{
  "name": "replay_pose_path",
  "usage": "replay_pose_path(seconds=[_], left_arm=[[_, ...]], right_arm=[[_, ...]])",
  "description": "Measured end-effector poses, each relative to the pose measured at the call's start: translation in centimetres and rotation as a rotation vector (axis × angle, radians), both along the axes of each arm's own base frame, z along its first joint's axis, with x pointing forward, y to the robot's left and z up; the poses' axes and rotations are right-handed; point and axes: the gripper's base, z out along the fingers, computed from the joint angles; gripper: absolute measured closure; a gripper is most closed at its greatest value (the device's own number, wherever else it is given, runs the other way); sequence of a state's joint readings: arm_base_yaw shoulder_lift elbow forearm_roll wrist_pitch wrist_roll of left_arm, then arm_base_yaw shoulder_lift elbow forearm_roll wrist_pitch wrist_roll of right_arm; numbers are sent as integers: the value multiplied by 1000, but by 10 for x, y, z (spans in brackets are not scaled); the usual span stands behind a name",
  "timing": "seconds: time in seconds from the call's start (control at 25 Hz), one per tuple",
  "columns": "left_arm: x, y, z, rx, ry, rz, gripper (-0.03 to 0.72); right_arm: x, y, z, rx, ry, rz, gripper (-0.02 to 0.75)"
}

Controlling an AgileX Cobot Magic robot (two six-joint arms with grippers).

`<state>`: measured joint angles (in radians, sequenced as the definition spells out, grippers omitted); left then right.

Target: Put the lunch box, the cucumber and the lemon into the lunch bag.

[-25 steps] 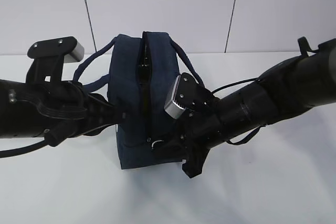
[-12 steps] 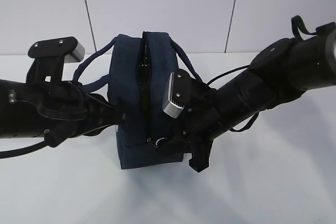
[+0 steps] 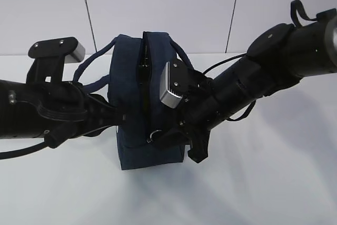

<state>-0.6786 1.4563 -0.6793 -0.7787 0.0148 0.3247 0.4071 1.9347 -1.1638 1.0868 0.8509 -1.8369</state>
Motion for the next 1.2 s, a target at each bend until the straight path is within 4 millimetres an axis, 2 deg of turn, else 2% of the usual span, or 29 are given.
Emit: replay_pose_path(seconds=[0.16,0.44,0.84,1.2], left_arm=[[0,0,0,0,0,0,688],[0,0,0,1,-1,-1,688],[0,0,0,1,-1,-1,688],[0,0,0,4,-1,-5,688]], right_arm=[[0,0,2,-3,-1,9,751],[-4,-2,21,5,-45,15,751],[-6,-3,21,-13,-26,23,751],[-8,-4,30,-8,-45,22,751]])
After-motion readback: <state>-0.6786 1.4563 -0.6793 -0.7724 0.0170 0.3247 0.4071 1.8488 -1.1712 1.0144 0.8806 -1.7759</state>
